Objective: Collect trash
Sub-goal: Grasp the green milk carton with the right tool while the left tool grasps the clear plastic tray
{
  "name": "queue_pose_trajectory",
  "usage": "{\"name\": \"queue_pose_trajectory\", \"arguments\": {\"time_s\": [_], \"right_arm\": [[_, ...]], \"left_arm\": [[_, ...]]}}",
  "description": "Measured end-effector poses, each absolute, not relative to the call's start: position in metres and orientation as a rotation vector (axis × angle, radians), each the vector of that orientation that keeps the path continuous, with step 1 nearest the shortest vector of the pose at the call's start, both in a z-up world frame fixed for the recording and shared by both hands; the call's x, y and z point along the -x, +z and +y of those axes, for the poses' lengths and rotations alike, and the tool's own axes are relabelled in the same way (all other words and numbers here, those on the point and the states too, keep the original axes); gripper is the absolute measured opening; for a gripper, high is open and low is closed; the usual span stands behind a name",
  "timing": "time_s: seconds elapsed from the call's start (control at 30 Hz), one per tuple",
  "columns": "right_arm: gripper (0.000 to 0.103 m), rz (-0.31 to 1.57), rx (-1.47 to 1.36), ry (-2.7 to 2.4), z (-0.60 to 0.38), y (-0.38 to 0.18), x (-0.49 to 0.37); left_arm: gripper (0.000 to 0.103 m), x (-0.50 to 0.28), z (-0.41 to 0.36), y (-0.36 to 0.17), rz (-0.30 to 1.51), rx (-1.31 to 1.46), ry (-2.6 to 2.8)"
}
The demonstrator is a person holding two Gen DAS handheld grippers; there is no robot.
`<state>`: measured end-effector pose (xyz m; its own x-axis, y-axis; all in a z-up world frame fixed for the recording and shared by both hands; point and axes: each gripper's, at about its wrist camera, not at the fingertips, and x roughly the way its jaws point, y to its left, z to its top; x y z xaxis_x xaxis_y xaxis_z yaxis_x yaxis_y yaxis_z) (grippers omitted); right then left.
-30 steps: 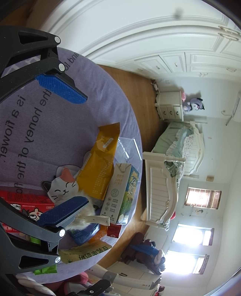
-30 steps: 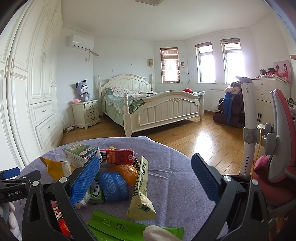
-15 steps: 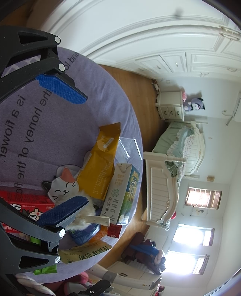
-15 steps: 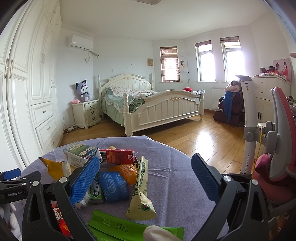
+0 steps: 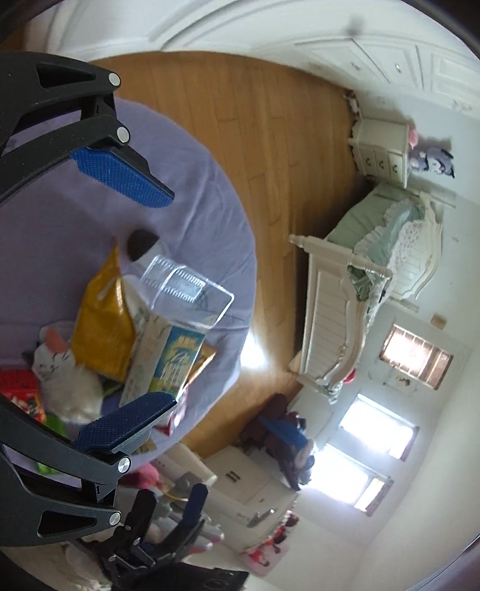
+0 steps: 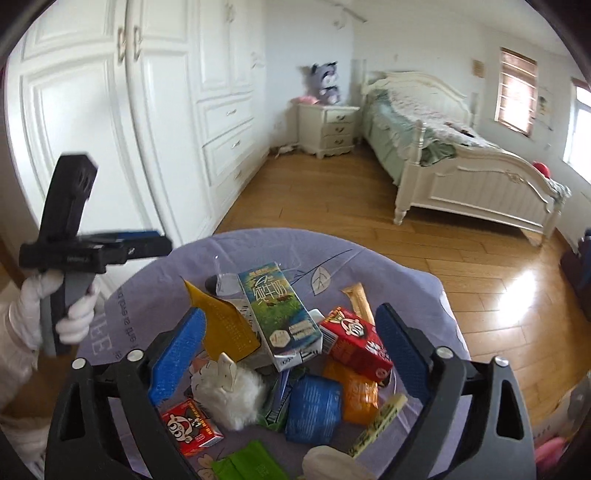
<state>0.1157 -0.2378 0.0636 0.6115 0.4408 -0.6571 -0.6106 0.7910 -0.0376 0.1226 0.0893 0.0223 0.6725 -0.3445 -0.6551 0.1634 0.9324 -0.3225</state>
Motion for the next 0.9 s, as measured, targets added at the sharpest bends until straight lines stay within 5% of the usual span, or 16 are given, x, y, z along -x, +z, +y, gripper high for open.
{"name": "queue_pose_trajectory", "arguments": {"time_s": [0.1, 0.27, 0.33, 0.5, 0.9], "right_arm": [[0.071, 0.796, 0.394, 0.644, -0.2, 0.04, -0.144], [0.071, 0.916, 0.463, 0.695, -0.169, 0.007, -0.163], [0.055, 0.968, 0.487, 0.67, -0.169, -0.004, -0.166], [0.05, 0.976, 0.431, 0.684, -0.18, -0.005, -0.161], [0.049, 0.711, -0.12, 0.544, -0.304, 0.061, -0.071]], "left_arm": [[0.082, -0.164, 0.098, 0.002, 0.92, 0.287, -0.347], [0.072, -0.222, 0.091, -0.026, 1.05, 0.207, -0.368], [0.063, -0.231, 0.079, -0.03, 1.059, 0.169, -0.405], [0.007, -0.258, 0.067, -0.056, 1.133, 0.135, -0.359], [0.003, -0.169, 0.023, 0.045, 0.799, 0.324, -0.479]]}}
